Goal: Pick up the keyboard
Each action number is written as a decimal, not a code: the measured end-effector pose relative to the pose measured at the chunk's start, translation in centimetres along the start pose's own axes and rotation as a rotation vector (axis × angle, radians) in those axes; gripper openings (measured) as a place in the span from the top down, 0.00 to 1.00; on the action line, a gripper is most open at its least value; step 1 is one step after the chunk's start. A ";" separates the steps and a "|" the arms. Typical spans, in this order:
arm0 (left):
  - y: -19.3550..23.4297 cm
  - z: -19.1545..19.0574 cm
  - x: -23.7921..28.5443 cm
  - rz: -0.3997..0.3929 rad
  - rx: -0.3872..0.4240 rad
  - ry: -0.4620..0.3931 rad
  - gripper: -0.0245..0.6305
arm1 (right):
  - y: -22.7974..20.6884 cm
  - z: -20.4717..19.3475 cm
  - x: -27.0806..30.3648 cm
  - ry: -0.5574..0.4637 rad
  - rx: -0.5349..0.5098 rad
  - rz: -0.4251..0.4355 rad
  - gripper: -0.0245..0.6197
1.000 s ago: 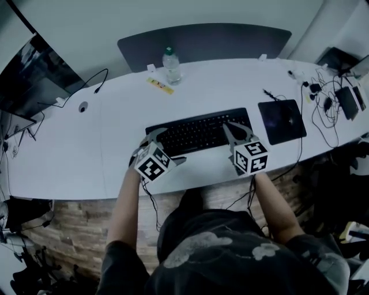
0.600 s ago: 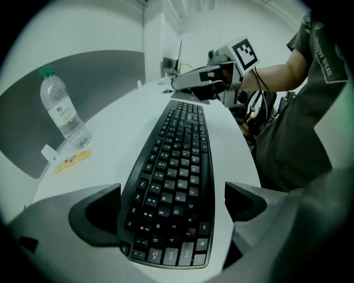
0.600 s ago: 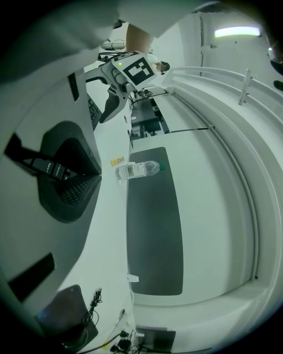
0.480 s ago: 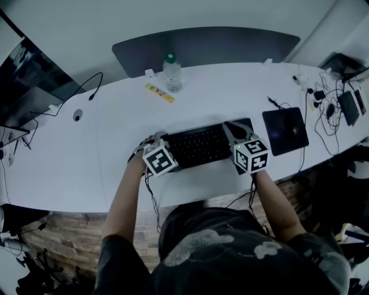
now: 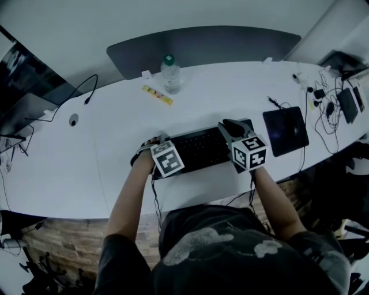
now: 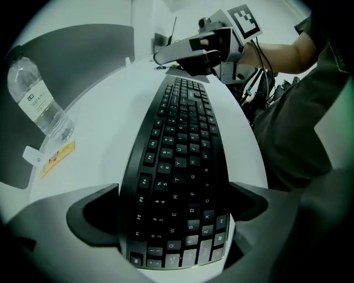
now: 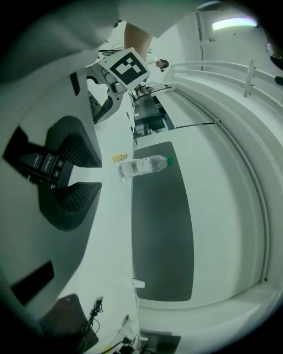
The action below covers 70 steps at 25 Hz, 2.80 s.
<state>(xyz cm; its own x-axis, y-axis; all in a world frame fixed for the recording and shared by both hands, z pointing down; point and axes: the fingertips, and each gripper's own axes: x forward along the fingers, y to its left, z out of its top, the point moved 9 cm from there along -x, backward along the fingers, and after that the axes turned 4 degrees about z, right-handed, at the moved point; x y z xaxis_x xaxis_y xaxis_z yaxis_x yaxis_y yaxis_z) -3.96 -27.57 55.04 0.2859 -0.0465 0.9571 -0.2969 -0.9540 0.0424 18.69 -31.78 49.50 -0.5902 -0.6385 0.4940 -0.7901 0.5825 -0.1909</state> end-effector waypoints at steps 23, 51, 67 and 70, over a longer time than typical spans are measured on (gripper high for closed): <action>-0.9 0.9 0.4 0.035 -0.010 0.207 0.07 | 0.0 -0.6 1.3 0.071 -0.035 0.083 0.66; -2.7 1.4 -0.4 0.155 0.042 0.170 0.07 | 2.9 -2.4 13.2 1.417 -0.230 1.215 0.61; -4.8 1.9 -3.0 0.442 0.087 0.087 0.07 | 4.2 -0.6 9.0 1.337 -0.312 1.115 0.82; -5.0 1.7 -5.3 0.484 -0.042 0.004 0.07 | 4.4 0.1 7.7 1.260 -0.326 1.069 0.83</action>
<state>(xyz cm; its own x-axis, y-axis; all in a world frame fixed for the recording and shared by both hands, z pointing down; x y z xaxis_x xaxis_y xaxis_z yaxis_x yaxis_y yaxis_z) -2.45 -23.07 49.30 0.1024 -0.4806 0.8710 -0.4312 -0.8105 -0.3965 10.63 -34.16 52.37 -0.1825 0.7619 0.6214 0.0092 0.6333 -0.7738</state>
